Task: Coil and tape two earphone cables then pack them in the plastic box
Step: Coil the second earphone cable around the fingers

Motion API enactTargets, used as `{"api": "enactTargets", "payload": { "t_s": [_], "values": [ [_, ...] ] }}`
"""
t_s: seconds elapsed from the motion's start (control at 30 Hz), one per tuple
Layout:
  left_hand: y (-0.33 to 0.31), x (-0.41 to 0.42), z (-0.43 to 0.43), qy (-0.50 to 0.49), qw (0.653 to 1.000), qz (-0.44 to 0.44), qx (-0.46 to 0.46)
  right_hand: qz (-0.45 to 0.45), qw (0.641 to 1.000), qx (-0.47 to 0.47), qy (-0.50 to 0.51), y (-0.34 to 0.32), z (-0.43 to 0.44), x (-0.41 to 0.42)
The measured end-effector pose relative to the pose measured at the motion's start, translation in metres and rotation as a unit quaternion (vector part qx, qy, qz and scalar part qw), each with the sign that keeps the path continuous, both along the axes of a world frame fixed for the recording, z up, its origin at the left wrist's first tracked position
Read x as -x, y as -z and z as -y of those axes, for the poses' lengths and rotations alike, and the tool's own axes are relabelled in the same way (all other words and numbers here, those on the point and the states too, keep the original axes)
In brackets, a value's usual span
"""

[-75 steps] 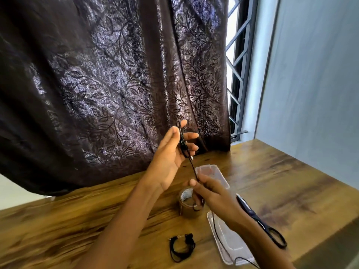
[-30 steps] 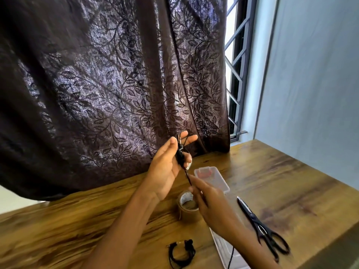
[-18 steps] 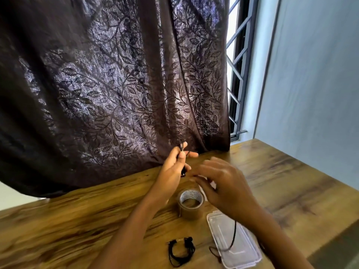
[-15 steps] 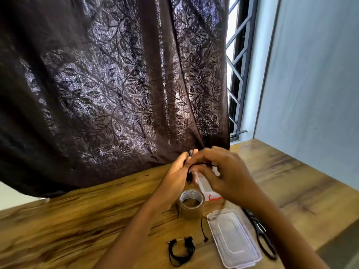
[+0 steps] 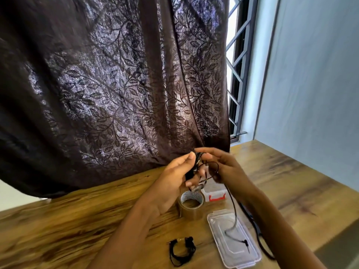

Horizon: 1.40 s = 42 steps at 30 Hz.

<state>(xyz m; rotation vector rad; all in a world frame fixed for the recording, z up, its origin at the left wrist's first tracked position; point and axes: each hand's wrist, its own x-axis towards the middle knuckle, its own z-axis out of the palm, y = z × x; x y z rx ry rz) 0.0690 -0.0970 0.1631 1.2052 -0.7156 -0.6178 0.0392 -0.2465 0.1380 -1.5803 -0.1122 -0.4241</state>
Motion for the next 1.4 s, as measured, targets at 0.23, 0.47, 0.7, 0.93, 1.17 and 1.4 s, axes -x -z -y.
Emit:
{"api": "enactTargets", "payload": {
  "t_s": [0.23,0.47,0.7,0.93,1.17,1.4],
  "values": [
    [0.002,-0.008,0.001,-0.042,0.995,-0.067,0.06,-0.089,0.975,-0.188,-0.083,0.019,-0.014,0.009],
    [0.005,-0.008,-0.001,-0.037,0.992,-0.098,0.068,-0.055,0.987,-0.142,-0.046,0.018,-0.019,0.011],
    [0.003,-0.007,-0.004,-0.005,0.995,-0.102,-0.016,-0.048,0.99,-0.135,-0.016,0.017,-0.017,0.009],
    [-0.002,-0.008,-0.006,0.022,0.993,-0.119,-0.006,-0.045,0.989,-0.139,-0.028,0.016,-0.018,0.008],
    [0.001,-0.009,-0.001,0.0,0.988,-0.132,0.084,-0.054,0.995,-0.078,0.039,0.02,-0.023,0.008],
    [-0.004,-0.019,0.0,-0.077,0.984,-0.098,0.128,-0.072,0.989,0.113,0.063,0.037,-0.036,0.019]
  ]
}}
